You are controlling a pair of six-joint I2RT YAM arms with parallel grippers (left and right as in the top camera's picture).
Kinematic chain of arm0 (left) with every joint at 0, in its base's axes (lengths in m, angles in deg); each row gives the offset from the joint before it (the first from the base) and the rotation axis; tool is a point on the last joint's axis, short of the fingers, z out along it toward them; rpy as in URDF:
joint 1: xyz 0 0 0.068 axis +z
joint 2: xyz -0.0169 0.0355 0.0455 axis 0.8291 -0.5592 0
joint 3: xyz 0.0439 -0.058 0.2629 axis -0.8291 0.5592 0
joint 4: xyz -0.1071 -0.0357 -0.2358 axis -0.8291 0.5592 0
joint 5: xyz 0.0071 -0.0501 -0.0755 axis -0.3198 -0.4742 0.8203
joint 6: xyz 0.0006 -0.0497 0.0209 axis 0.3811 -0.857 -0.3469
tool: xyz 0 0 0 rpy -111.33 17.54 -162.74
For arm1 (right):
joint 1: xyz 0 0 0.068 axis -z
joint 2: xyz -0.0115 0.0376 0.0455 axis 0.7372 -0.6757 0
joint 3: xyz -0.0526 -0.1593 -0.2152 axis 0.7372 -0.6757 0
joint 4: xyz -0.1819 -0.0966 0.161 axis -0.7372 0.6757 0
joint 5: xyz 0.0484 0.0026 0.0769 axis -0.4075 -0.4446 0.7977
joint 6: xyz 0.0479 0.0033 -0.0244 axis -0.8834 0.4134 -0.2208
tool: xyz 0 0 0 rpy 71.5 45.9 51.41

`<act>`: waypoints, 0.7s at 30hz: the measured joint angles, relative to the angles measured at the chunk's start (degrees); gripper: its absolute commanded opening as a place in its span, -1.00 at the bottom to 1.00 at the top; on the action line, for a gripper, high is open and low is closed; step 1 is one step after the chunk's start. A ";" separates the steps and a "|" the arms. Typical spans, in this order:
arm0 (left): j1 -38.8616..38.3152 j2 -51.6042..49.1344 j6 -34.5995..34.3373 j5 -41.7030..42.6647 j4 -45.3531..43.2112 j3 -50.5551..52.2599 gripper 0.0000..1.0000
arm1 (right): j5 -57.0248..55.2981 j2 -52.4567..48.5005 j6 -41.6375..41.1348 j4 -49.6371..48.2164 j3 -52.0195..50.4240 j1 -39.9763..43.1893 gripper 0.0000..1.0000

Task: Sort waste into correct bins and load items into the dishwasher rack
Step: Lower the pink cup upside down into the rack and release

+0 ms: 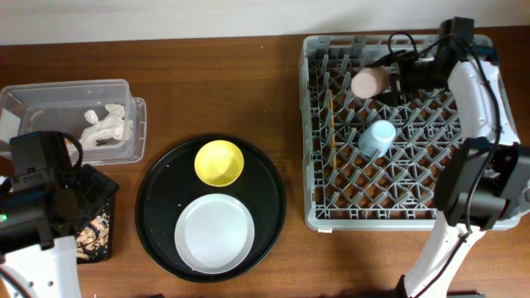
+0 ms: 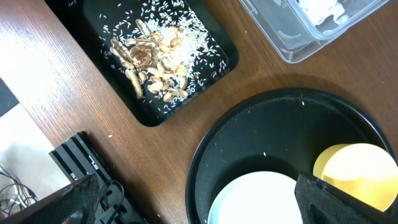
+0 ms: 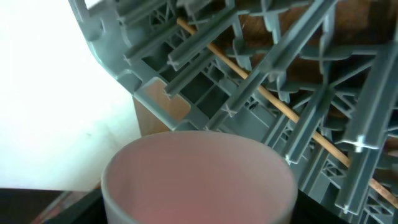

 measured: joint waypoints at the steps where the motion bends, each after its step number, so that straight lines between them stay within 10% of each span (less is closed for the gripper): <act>1: 0.00 0.00 0.00 0.02 0.00 0.00 0.99 | 0.02 0.00 -0.50 0.00 0.00 0.72 0.47; 21: 0.00 0.00 0.00 0.00 -0.02 0.00 0.99 | 6.75 -3.17 -4.42 -3.63 0.00 1.22 0.55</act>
